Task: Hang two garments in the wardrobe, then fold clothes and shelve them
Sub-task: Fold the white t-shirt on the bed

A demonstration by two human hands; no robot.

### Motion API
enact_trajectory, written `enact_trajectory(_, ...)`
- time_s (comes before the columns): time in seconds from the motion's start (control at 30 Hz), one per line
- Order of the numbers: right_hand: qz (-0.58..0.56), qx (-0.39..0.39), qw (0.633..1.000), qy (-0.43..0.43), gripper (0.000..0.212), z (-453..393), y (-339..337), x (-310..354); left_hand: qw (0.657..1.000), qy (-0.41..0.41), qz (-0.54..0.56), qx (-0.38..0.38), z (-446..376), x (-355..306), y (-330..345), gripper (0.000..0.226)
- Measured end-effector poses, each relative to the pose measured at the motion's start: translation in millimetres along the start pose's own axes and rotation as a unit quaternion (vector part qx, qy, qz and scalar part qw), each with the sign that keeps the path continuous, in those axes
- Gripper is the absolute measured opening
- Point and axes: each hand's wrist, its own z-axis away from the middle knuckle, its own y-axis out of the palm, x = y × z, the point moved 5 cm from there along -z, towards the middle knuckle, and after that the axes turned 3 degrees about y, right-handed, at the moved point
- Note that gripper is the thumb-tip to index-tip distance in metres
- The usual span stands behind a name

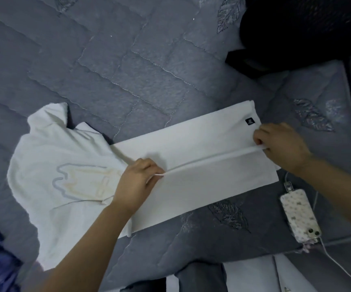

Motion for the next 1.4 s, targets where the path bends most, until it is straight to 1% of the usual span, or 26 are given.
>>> enact_trajectory(0.07, -0.001, 0.017, 1.0, 0.023, 0.037, 9, 17, -2, 1.0, -0.008, -0.007, 0.021, 6, 0, 15, 0.009)
enact_trajectory(0.13, 0.009, 0.045, 0.997, 0.061, 0.031, 16, 31, -4, 0.999, -0.028, -0.013, 0.042, 8, 3, 26, 0.012)
enact_trajectory(0.23, 0.074, 0.163, 0.978, 0.109, 0.031, 23, 48, -1, 0.996, -0.034, -0.022, 0.076, 7, 4, 35, 0.017)
enact_trajectory(0.27, 0.1, 0.189, 0.968, 0.128, 0.03, 24, 47, 1, 0.996, -0.03, -0.031, 0.072, 6, 2, 35, 0.018)
enact_trajectory(0.3, 0.114, 0.198, 0.961, 0.156, 0.028, 24, 44, 5, 0.997, -0.027, -0.042, 0.053, 2, 1, 32, 0.019)
enact_trajectory(0.33, 0.109, 0.179, 0.961, 0.182, 0.025, 21, 39, 10, 0.998, -0.023, -0.048, 0.017, -2, -2, 28, 0.021)
enact_trajectory(0.37, 0.082, 0.132, 0.969, 0.193, 0.022, 15, 33, 19, 0.998, -0.016, -0.048, -0.032, -7, -5, 23, 0.024)
enact_trajectory(0.4, 0.032, 0.071, 0.98, 0.181, 0.02, 7, 28, 32, 0.996, -0.008, -0.042, -0.08, -14, -9, 19, 0.028)
enact_trajectory(0.43, -0.023, 0.012, 0.989, 0.149, 0.022, -3, 26, 47, 0.992, -0.007, -0.038, -0.116, -22, -12, 17, 0.031)
enact_trajectory(0.47, -0.071, -0.034, 0.991, 0.108, 0.029, -15, 25, 64, 0.99, -0.017, -0.04, -0.135, -30, -13, 19, 0.034)
enact_trajectory(0.5, -0.103, -0.045, 0.991, 0.071, 0.037, -28, 30, 78, 0.989, -0.042, -0.046, -0.133, -38, -11, 24, 0.037)
enact_trajectory(0.57, -0.115, -0.006, 0.993, 0.019, 0.048, -53, 48, 98, 0.987, -0.124, -0.063, -0.075, -49, 0, 42, 0.046)
enact_trajectory(0.63, -0.052, 0.04, 0.998, 0.006, 0.053, -64, 73, 95, 0.978, -0.178, -0.109, -0.002, -52, 16, 66, 0.056)
enact_trajectory(0.7, 0.009, 0.039, 0.999, 0.012, 0.056, -61, 90, 74, 0.972, -0.181, -0.149, 0.023, -51, 29, 81, 0.059)
enact_trajectory(0.83, 0.008, 0.009, 0.993, 0.115, 0.064, -49, 94, 19, 0.969, -0.176, -0.17, 0.026, -52, 38, 91, 0.061)
enact_trajectory(0.93, 0.017, -0.005, 0.987, 0.157, 0.069, -47, 89, -2, 0.968, -0.174, -0.179, 0.028, -53, 40, 94, 0.063)
enact_trajectory(1.03, -0.016, -0.029, 0.975, 0.219, 0.068, -50, 83, -5, 0.971, -0.172, -0.164, 0.037, -55, 40, 93, 0.064)
enact_trajectory(1.1, -0.024, -0.028, 0.967, 0.253, 0.065, -52, 79, 2, 0.972, -0.171, -0.146, 0.07, -56, 39, 93, 0.065)
enact_trajectory(1.17, -0.014, -0.015, 0.96, 0.279, 0.063, -56, 74, 15, 0.977, -0.162, -0.096, 0.102, -58, 37, 85, 0.07)
enact_trajectory(1.2, -0.016, -0.016, 0.959, 0.281, 0.062, -58, 69, 26, 0.981, -0.153, -0.052, 0.105, -58, 36, 77, 0.07)
enact_trajectory(1.23, -0.022, -0.027, 0.963, 0.269, 0.059, -60, 64, 40, 0.985, -0.146, 0.017, 0.089, -58, 36, 63, 0.064)
enact_trajectory(1.3, -0.05, -0.061, 0.974, 0.211, 0.051, -66, 54, 83, 0.975, -0.139, 0.175, 0.005, -48, 43, 22, 0.04)
enact_trajectory(1.33, -0.081, -0.075, 0.977, 0.18, 0.045, -70, 51, 109, 0.967, -0.138, 0.207, -0.048, -38, 51, -3, 0.032)
enact_trajectory(1.4, -0.181, -0.078, 0.968, 0.153, 0.032, -82, 51, 164, 0.96, -0.151, 0.185, -0.145, -15, 80, -53, 0.027)
